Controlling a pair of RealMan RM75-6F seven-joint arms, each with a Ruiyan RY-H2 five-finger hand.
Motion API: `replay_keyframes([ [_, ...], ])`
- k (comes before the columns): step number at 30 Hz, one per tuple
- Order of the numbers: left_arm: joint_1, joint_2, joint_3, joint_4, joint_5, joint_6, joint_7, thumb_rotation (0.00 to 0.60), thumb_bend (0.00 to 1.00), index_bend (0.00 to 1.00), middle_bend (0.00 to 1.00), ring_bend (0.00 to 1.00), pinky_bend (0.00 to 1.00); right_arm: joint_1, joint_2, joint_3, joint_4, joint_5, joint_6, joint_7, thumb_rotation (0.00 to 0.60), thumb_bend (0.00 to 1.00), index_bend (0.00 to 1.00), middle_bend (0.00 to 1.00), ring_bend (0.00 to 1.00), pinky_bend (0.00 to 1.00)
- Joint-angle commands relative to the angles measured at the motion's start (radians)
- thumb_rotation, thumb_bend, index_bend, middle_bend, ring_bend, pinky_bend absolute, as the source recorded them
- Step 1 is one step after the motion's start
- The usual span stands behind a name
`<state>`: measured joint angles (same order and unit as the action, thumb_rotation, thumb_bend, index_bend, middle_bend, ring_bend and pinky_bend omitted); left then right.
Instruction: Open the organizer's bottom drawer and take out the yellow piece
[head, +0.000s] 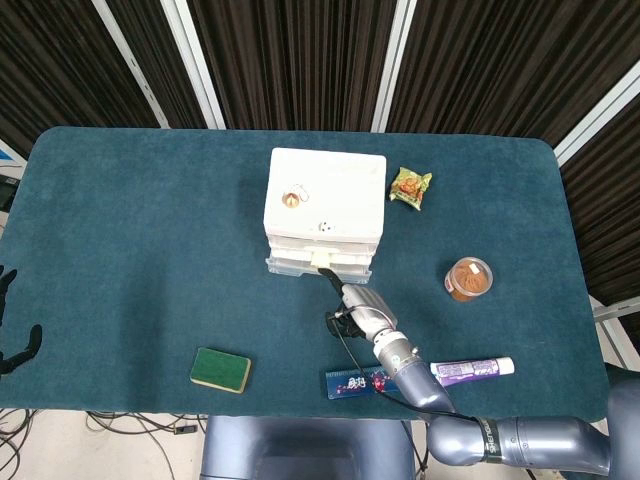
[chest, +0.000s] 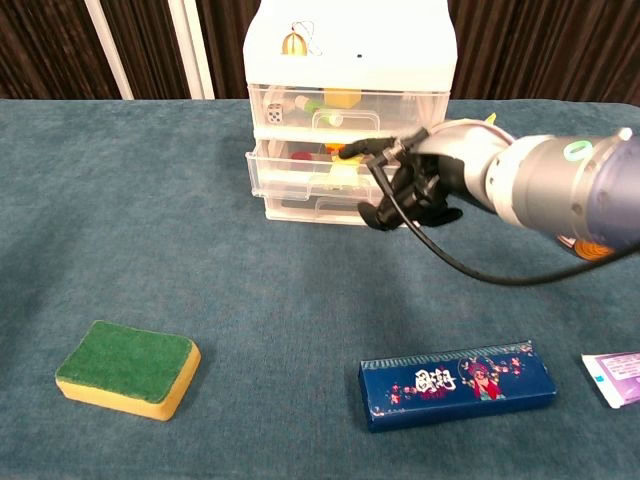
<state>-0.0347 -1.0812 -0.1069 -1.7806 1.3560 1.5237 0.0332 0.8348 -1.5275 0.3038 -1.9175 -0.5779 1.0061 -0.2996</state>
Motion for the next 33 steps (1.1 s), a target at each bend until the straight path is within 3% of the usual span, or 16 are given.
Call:
replay_keyframes([
  [1,0.0,0.0,0.0,0.001,-0.001,0.0,-0.001,0.6,0.4,0.0,0.0,0.0,0.0,0.017,0.002,0.012,-0.005,0.022,0.01,-0.013,0.6,0.62,0.04,1.0,1.0,1.0],
  [21,0.0,0.004,-0.001,-0.003,-0.007,-0.005,-0.007,0.6,0.4,0.0,0.0,0.0,0.0,0.129,0.005,0.027,0.014,0.224,0.032,-0.109,0.6,0.62,0.04,1.0,1.0,1.0],
  [33,-0.001,0.004,0.0,-0.003,-0.005,-0.008,-0.008,0.6,0.4,0.0,0.0,0.0,0.0,0.217,0.0,0.02,0.013,0.343,0.111,-0.247,0.6,0.59,0.08,1.0,1.0,1.0],
])
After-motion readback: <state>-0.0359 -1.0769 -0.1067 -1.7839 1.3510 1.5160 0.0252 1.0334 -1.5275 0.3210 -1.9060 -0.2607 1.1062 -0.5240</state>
